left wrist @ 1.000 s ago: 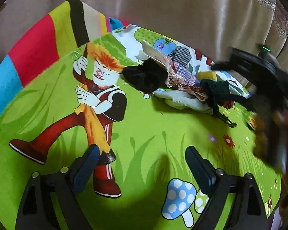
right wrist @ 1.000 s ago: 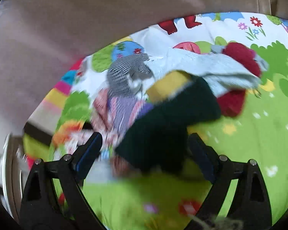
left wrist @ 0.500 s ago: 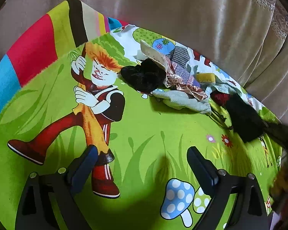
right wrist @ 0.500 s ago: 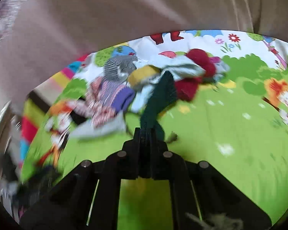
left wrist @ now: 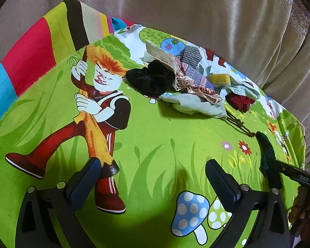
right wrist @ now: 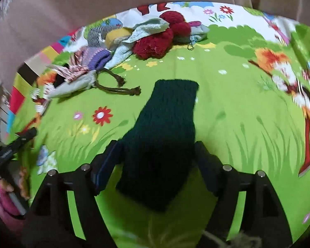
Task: Organize soft objects
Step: 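Grasp the dark green knitted sock with the right tool while the left tool grasps the grey pouch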
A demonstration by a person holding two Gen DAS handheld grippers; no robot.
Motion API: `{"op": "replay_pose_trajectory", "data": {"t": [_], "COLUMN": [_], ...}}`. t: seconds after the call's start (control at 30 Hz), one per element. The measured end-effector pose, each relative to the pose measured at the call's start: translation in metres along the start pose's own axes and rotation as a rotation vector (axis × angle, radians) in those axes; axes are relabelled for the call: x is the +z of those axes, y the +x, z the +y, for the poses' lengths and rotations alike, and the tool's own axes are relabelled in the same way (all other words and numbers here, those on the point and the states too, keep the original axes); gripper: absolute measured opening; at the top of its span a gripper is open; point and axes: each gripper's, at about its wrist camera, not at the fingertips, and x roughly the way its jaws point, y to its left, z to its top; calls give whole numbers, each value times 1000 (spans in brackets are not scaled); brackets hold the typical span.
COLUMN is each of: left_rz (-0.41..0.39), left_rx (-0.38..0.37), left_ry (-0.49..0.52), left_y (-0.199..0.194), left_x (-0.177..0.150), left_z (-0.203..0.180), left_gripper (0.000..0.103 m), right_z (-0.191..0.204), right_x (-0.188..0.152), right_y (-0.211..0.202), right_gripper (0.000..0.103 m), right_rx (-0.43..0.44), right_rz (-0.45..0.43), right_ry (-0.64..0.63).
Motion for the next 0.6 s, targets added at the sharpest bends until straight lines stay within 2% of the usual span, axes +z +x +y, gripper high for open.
{"op": "replay_pose_trajectory", "data": {"t": [0.13, 0.2, 0.23, 0.27, 0.3, 0.4, 0.5, 0.6], "left_rz": [9, 13, 16, 18, 22, 45, 87, 76], "left_rx": [20, 29, 36, 43, 55, 77, 74, 108], "left_ry": [18, 28, 34, 40, 50, 105, 245, 387], "left_y": [2, 2, 3, 3, 4, 10, 28, 43], "left_x": [0, 0, 0, 0, 0, 1, 12, 31], "left_z": [-3, -4, -5, -6, -8, -18, -42, -65], "left_gripper": [103, 103, 103, 103, 103, 103, 103, 103], "right_z": [20, 21, 20, 19, 20, 22, 23, 21], "right_x": [6, 3, -1, -3, -5, -9, -8, -8], "right_y": [15, 14, 10, 8, 6, 3, 5, 6], "right_gripper": [79, 60, 40, 27, 22, 21, 21, 21], "right_rx": [-101, -102, -95, -79, -70, -76, -74, -64], "right_rz": [-26, -63, -87, -96, -99, -105, -102, -101], "right_ry": [-100, -105, -106, -109, -112, -118, -120, -114]}}
